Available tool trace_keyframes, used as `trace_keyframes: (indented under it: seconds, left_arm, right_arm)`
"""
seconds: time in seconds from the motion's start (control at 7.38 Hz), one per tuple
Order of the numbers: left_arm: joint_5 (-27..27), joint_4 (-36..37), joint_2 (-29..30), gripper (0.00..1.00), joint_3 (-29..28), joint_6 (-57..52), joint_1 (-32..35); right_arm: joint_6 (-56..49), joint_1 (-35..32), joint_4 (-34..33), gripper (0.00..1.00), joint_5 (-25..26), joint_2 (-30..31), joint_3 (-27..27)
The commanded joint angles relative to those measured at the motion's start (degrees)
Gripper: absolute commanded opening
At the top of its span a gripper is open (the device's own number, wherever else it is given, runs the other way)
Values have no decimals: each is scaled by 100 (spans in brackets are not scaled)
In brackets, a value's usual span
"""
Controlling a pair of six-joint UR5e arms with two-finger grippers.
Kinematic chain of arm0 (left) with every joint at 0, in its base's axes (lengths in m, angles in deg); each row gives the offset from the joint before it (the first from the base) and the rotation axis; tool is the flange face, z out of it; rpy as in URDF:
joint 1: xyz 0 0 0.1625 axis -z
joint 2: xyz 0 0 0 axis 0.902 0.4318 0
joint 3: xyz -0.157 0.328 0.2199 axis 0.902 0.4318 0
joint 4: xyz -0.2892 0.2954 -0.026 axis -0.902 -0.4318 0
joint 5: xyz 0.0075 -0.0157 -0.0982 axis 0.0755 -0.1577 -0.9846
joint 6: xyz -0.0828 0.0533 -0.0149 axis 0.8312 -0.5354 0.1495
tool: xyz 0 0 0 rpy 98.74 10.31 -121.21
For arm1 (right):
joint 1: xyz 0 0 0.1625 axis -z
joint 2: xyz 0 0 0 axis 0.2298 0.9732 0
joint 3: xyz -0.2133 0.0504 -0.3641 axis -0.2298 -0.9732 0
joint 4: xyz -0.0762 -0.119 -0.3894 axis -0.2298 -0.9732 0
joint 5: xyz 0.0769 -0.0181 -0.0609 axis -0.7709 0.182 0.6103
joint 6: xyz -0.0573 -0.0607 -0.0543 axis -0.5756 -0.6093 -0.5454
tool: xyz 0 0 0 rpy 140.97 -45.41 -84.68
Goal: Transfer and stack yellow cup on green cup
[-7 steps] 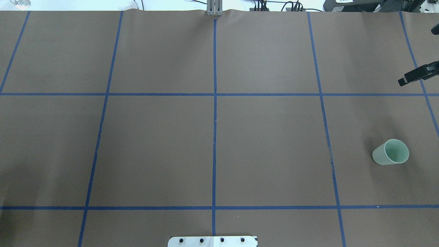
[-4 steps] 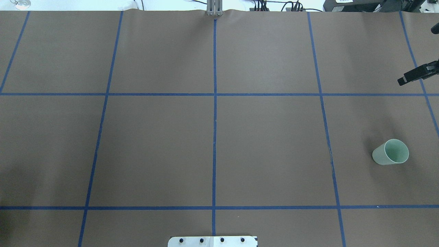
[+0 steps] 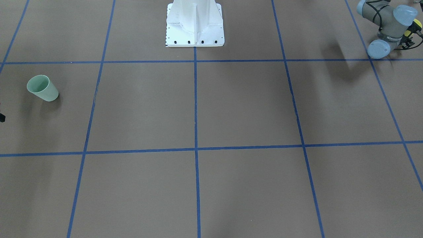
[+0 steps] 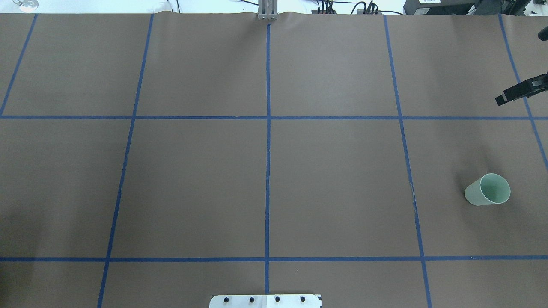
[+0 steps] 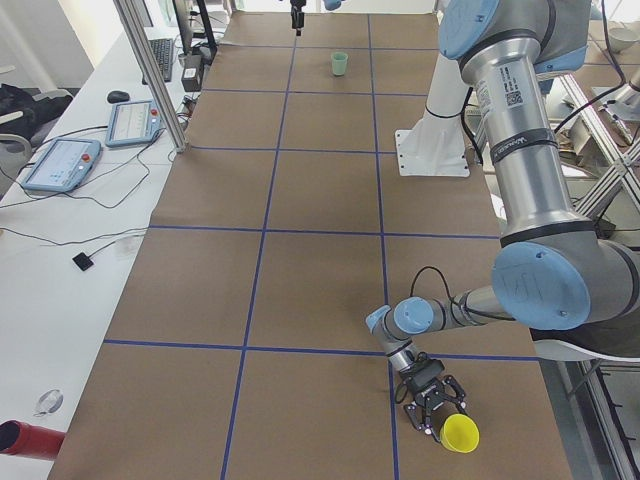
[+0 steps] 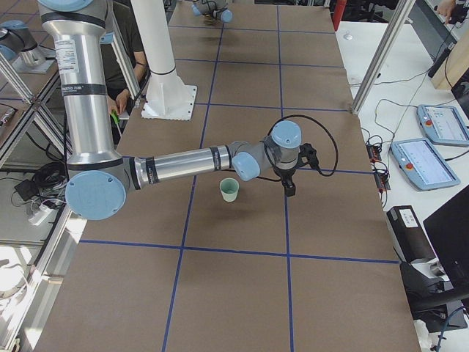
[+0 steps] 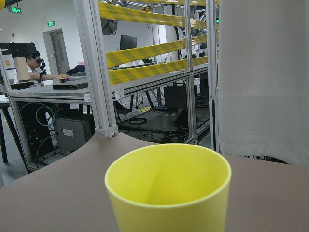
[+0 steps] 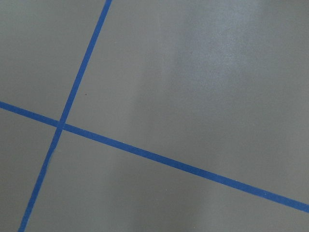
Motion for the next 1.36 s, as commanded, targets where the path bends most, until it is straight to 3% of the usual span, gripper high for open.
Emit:
trace_keyframes:
  seconds: [0.0,0.68,0.81,1.22]
  left_arm:
    - [-91,-7,-5,94,-47,58,-41]
    - [-91,-375,-49,94,-329,225,-129]
    - [-91,-384,-49,88,-337,260,-146]
    - [-83,-376,-66,40,-346,375,-243]
  right_arm:
    - [2,9,0,100,7,0,3]
    - [2,35,0,100,-2,0,38]
    - [2,35,0,100,-2,0,56]
    - [19,35,0,100,-2,9,100]
